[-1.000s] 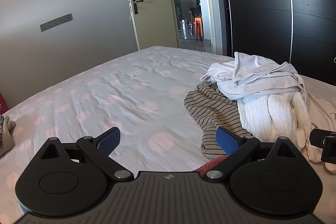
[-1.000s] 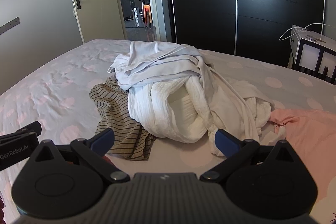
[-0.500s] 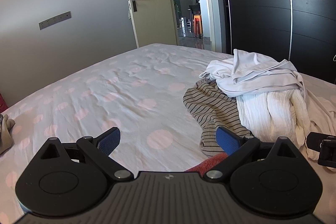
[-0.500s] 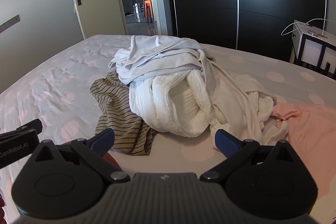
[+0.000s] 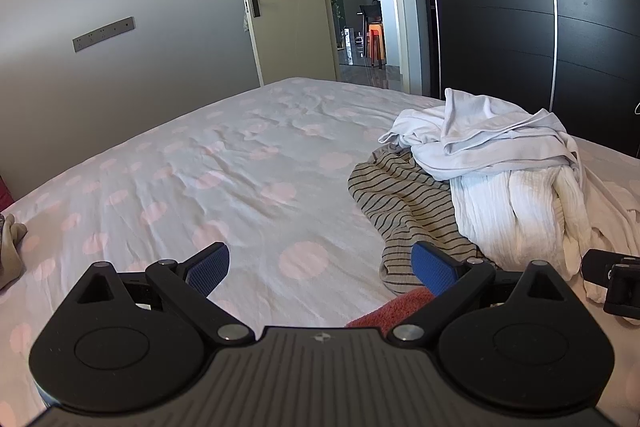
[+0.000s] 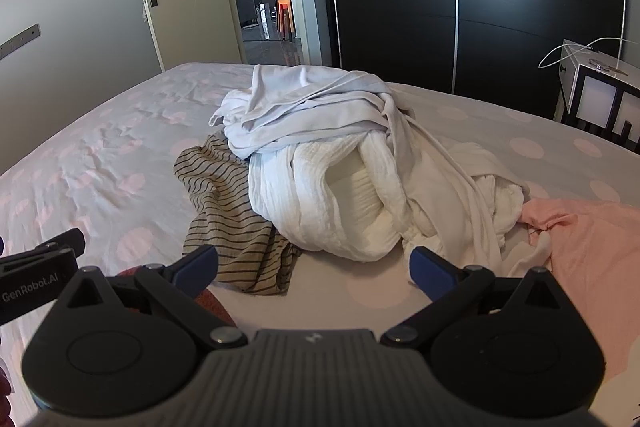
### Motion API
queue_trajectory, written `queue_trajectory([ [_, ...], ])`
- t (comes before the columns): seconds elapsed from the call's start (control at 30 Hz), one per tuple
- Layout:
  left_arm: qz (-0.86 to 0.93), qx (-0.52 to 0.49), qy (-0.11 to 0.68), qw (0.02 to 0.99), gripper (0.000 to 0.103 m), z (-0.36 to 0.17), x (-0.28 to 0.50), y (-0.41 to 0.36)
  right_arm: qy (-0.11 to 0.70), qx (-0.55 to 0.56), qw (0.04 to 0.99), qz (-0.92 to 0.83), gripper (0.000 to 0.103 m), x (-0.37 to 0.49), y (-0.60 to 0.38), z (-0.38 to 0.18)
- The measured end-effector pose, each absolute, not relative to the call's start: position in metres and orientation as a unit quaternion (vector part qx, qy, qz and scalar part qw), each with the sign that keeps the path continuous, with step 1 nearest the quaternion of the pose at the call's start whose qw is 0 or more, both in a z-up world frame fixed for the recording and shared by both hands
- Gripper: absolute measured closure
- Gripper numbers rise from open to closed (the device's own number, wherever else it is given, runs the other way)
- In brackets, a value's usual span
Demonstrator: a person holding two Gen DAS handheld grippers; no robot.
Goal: Fold clothes
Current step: 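Move both tools toward the clothes heap on the bed, then grasp the white shirt from the heap with the right gripper and lift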
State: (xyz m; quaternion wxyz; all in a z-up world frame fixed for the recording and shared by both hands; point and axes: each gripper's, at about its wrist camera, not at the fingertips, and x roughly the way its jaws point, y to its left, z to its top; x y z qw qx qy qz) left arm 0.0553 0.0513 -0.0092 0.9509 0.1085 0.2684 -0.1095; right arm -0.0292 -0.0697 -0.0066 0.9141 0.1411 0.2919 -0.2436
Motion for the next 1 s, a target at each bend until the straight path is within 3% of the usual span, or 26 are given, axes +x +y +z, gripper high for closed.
queue_trajectory([
  [0.67,-0.101,0.103,0.286,0.947,0.003,-0.015,0.07,0.064,0.294,0.114,0.927,-0.205,0.0,-0.011,-0.077,-0.012],
  [1.0,-0.084,0.103,0.307,0.942,0.003,-0.026,0.099,0.079,0.288,-0.021,0.944,-0.159,0.002,0.037,-0.103,-0.021],
])
